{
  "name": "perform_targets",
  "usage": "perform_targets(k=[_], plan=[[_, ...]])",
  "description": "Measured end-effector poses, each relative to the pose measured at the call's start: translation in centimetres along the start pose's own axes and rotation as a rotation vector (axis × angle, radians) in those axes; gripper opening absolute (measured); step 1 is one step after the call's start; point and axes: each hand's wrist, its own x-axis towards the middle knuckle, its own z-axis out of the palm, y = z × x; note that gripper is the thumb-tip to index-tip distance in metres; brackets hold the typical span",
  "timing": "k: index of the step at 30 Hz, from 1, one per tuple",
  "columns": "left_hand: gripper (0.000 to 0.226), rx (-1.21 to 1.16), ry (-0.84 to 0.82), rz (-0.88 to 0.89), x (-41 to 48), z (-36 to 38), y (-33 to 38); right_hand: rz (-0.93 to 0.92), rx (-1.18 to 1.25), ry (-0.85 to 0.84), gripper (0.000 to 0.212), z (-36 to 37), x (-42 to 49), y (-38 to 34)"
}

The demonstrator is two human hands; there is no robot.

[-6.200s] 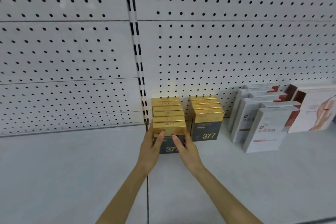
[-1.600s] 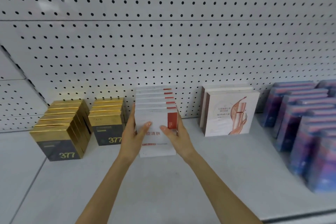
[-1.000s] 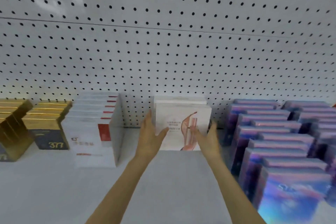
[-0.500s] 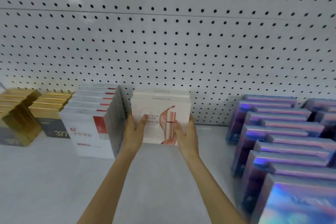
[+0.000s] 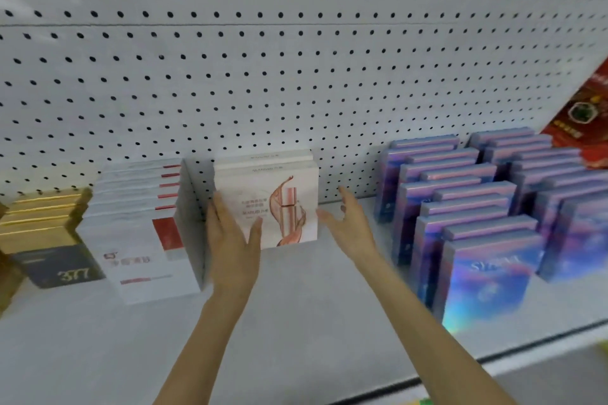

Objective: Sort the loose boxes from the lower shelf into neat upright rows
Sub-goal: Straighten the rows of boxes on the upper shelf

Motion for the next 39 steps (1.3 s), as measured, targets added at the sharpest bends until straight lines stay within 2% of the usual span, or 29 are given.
perform_targets(k=[2,4,6,8,11,14,17,20,22,24,26,28,31,35,39], plan=[[0.076,0.078,0.049,0.131,-0.9,-0.1,1.5,-0.081,-0.079,-0.015,0.07,-2.5,-1.1,-1.1],[0.064,0.064,0.021,0.245,-1.2,0.2,3.1,-0.178,-0.127,-0.05,0.067,-5.6,-2.4,-2.2],[0.053,0.013,-0.117,0.261,-1.5,1.0,4.8,-0.276,-0.202,-0.044,0.063,-9.3,-3.8,-2.6],[0.05,-0.043,-0.294,0.219,-2.8,2.6,6.2,-0.331,-0.291,0.043,0.061,-13.7,-4.7,-1.7],[0.07,-0.198,-0.546,0.098,-6.4,5.7,8.1,-0.291,-0.359,0.166,0.066,-20.1,-4.8,1.7],[0.093,-0.301,-0.669,0.072,-10.0,9.4,10.5,-0.212,-0.257,0.183,0.077,-24.5,-4.0,5.2],[0.086,-0.405,-0.671,0.203,-11.9,12.7,12.9,-0.148,-0.161,0.091,0.102,-26.3,-3.0,7.7],[0.09,-0.503,-0.557,0.127,-12.9,15.1,14.2,-0.095,-0.014,-0.029,0.122,-27.1,-2.4,10.7],[0.093,-0.507,-0.483,0.101,-13.3,15.8,14.4,-0.068,0.049,-0.068,0.119,-27.3,-2.2,12.5],[0.099,-0.486,-0.409,0.081,-13.8,16.4,13.9,-0.068,0.118,-0.097,0.107,-27.0,-2.4,13.8],[0.099,-0.489,-0.325,0.044,-14.5,16.9,14.0,-0.095,0.229,-0.04,0.088,-26.1,-2.5,14.7],[0.091,-0.599,-0.317,-0.009,-15.2,17.6,14.8,-0.12,0.306,0.011,0.075,-24.8,-2.8,15.1],[0.086,-0.629,-0.331,-0.028,-15.6,18.1,15.8,-0.132,0.391,-0.043,0.085,-23.6,-3.1,15.7],[0.103,-0.57,-0.328,-0.036,-15.1,17.1,15.6,-0.171,0.389,-0.174,0.091,-24.0,-2.5,15.6],[0.108,-0.604,-0.378,-0.106,-15.2,16.8,15.8,-0.196,0.374,-0.25,0.1,-24.8,-2.0,16.0]])
